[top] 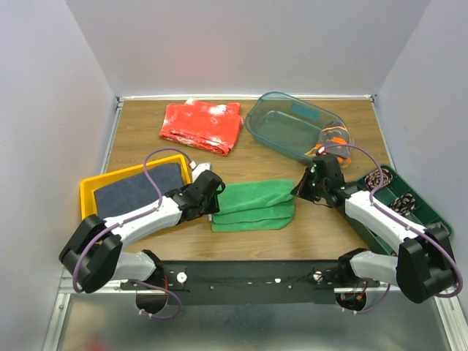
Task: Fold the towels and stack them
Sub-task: Fold the towel at the center of the board.
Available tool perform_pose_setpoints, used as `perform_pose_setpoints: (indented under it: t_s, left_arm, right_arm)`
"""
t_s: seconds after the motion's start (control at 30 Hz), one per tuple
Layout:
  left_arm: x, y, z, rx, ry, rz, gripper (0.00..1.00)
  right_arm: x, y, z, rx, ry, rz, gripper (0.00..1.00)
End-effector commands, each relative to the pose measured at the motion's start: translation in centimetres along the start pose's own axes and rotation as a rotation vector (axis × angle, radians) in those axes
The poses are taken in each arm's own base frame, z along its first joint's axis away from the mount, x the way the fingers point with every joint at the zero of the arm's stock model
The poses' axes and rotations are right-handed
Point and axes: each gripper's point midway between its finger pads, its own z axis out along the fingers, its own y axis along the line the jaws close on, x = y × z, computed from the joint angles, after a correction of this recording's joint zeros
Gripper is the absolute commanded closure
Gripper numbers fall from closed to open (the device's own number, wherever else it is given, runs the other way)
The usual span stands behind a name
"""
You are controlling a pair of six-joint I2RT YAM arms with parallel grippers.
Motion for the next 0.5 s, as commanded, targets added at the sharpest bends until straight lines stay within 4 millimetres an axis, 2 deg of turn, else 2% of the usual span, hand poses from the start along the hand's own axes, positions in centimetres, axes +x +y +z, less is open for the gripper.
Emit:
perform_pose_setpoints:
  t_s: [0.0,0.17,0.27,0.3,0.4,0.47]
  left_arm:
    - [0.46,-0.38,1.25,-0.005,0.018,0.01,0.58]
    - [0.79,-0.22,2.1,-0.025,0.032,0.019,0.59]
    - [0.8,-0.35,2.18,-0.011,0.021,0.011,0.66]
    - [0.84,-0.29,2.19,-0.013,0.021,0.011,0.74]
    - [0.62,-0.49,1.88,-0.002,0.017,0.013,0.83]
    - [0.4,-0.45,1.57,-0.003,0.01,0.02,0.83]
  right_arm:
    - [0.65,-0.1,0.24,-0.002,0.033,0.005,0.99]
    - [0.67,-0.13,0.37,-0.001,0.034,0.004,0.99]
    - [0.72,-0.17,0.37,-0.001,0.034,0.004,0.99]
    - [0.66,-0.14,0.32,-0.002,0.031,0.005,0.99]
    - [0.61,-0.23,0.15,0.0,0.027,0.005,0.99]
    - [0.49,-0.13,0.04,-0.001,0.023,0.003,0.99]
